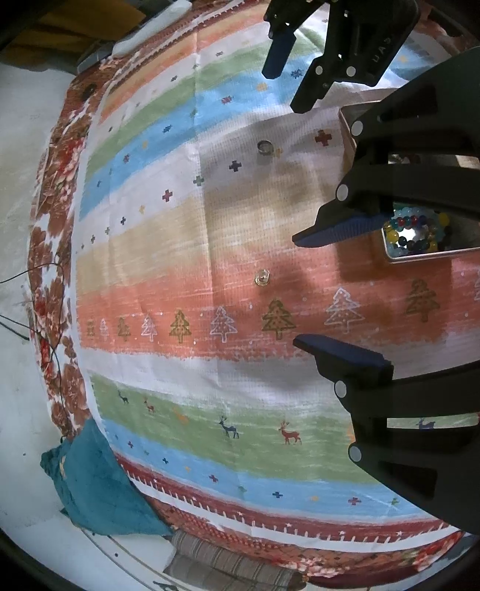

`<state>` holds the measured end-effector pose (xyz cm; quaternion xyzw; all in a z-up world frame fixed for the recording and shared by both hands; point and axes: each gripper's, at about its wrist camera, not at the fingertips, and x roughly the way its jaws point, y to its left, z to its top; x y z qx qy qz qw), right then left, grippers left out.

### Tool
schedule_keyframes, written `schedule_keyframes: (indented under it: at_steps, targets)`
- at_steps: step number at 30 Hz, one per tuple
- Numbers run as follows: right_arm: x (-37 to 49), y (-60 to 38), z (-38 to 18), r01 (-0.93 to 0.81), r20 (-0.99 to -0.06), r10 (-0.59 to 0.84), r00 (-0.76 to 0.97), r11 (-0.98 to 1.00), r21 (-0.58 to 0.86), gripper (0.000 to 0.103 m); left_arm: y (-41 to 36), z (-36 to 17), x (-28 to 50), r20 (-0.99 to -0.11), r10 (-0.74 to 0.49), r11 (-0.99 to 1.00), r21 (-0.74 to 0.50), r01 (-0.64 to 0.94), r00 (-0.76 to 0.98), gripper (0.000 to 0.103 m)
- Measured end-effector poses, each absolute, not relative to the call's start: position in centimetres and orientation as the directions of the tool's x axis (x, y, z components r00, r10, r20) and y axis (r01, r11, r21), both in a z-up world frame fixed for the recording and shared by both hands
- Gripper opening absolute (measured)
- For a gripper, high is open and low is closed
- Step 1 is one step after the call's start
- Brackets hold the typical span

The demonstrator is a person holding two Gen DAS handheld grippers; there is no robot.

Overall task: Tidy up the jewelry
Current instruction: 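Move both tools toward the small gold ring and silver ring, then grasp the gold ring with left tool while right tool grasps the silver ring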

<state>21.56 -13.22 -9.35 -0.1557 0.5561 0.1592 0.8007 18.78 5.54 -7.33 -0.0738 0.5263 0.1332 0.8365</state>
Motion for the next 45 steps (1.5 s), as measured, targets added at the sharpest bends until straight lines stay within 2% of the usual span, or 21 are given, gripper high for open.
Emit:
schedule_keyframes:
  at_steps: [5, 28, 35, 40, 45]
  targets:
    - [22.2, -13.1, -9.7, -0.429, -0.941, 0.075, 0.329, 0.900, -0.078, 0.060, 5.9, -8.2, 19.7, -0.906, 0.149, 0.952, 0.024, -0.304, 0.396, 0.051]
    - [25.2, -12.3, -14.1, -0.427, -0.963, -0.007, 0.270, 0.895, -0.126, 0.060, 6.6, -13.6, 23.9, -0.939, 0.150, 0.961, 0.064, -0.271, 0.308, 0.051]
    - [26.0, -12.1, -14.9, -0.423, -0.965, -0.031, 0.260, 0.895, -0.142, 0.060, 6.7, -14.4, 25.1, -0.946, 0.128, 0.961, 0.044, -0.275, 0.299, 0.051]
    - [26.7, -12.1, -16.0, -0.417, -0.970, -0.042, 0.238, 0.898, -0.142, 0.060, 6.4, -15.4, 26.0, -0.949, 0.147, 0.968, 0.080, -0.240, 0.278, 0.051]
    - [27.1, -12.3, -17.2, -0.412, -0.978, -0.049, 0.203, 0.902, -0.131, 0.060, 7.1, -16.2, 26.8, -0.958, 0.122, 0.968, 0.057, -0.243, 0.258, 0.047]
